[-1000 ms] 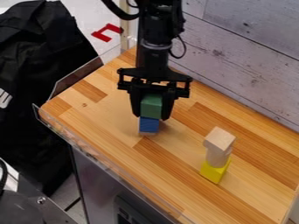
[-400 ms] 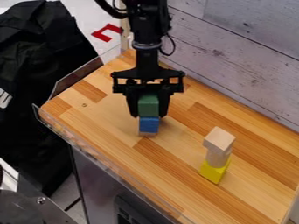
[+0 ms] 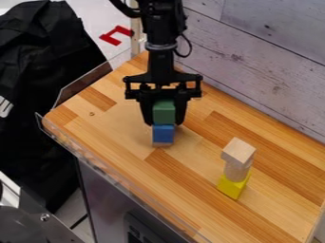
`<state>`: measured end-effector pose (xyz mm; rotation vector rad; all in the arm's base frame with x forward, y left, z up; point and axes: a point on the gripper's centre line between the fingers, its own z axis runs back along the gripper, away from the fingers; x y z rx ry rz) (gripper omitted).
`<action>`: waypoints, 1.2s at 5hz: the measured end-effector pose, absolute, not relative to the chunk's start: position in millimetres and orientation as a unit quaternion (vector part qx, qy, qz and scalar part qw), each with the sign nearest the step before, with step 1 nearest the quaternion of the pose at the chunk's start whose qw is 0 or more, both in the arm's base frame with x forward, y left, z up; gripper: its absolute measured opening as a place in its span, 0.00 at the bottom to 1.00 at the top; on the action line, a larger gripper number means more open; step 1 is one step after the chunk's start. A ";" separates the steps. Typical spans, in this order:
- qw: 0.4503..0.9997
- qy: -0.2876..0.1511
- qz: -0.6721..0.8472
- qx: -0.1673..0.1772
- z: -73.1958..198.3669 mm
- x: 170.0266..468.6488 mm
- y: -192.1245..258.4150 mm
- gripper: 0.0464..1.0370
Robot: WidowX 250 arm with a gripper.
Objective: Put the green cube on top of the blue rectangle
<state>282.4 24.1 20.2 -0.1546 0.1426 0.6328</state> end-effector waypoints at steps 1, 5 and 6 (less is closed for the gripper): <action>0.949 0.075 0.298 -0.077 17.5 285.4 25.3 0.91; 0.964 0.015 0.263 -0.039 80.5 283.9 18.4 0.96; 0.972 0.002 0.236 -0.016 99.8 288.5 9.0 0.96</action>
